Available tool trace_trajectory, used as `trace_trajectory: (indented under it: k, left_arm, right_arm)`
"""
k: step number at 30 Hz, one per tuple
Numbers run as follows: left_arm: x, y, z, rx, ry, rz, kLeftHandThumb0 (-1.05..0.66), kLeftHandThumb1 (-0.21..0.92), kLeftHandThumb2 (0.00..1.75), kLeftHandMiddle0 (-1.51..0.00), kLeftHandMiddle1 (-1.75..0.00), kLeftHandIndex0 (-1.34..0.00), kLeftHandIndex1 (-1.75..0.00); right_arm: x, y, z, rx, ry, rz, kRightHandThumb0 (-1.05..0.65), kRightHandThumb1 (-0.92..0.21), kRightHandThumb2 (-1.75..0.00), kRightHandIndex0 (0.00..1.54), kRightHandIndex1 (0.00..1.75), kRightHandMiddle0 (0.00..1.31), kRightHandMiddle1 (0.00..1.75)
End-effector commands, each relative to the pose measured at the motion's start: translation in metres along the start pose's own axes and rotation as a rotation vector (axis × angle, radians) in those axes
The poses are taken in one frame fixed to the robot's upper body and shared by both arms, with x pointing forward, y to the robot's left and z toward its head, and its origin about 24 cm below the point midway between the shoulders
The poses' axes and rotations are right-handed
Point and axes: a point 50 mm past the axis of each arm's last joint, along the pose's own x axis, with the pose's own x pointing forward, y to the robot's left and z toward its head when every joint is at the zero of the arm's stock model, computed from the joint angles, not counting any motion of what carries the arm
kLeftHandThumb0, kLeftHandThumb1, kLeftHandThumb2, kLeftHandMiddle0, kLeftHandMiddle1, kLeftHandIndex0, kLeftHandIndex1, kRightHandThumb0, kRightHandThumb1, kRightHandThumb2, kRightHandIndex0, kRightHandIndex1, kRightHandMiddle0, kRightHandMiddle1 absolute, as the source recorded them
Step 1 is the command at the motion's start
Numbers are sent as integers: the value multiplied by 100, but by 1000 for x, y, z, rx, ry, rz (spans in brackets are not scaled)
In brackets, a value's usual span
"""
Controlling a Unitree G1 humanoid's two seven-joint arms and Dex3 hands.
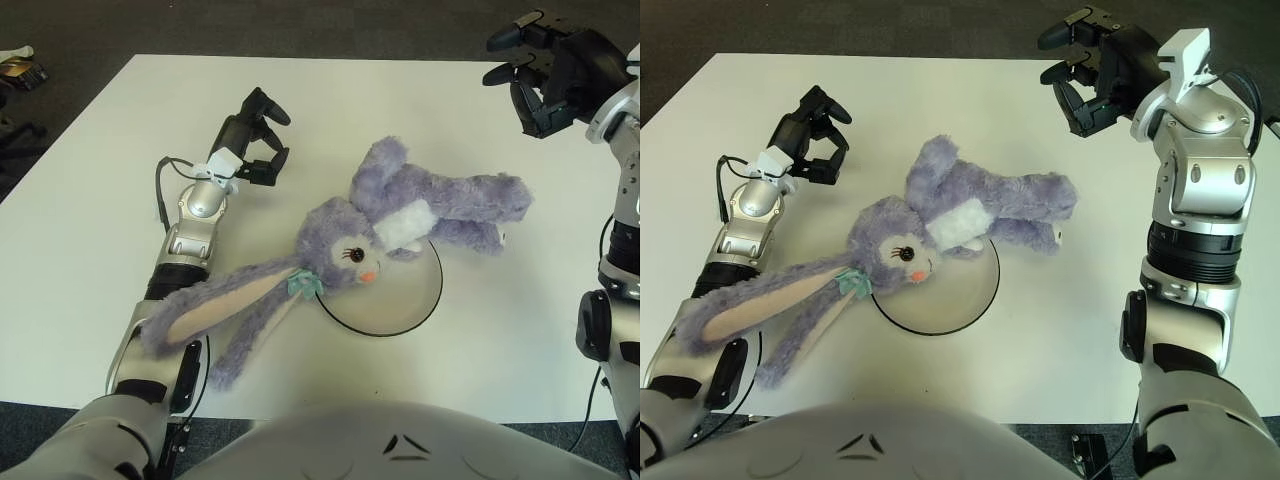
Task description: Put the doll into the plate.
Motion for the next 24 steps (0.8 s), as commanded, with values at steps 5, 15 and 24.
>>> trace_trajectory:
  k: [5, 15, 24]
  left_arm:
    - [6, 1, 2, -17, 1, 19, -1, 38, 123, -65, -163, -30, -175]
    - [12, 0, -3, -72, 27, 45, -1, 37, 126, -47, -174, -43, -175]
    - [19, 1, -7, -116, 49, 99, -1, 37, 127, -46, -175, -45, -175]
  right_arm:
    - [-5, 5, 1, -137, -68, -184, 11, -14, -147, 11, 133, 14, 146]
    - [2, 5, -19, -231, -67, -332, 39, -52, -95, 52, 159, 14, 148]
    - [3, 6, -32, -105, -94, -399, 40, -52, -95, 55, 159, 12, 148]
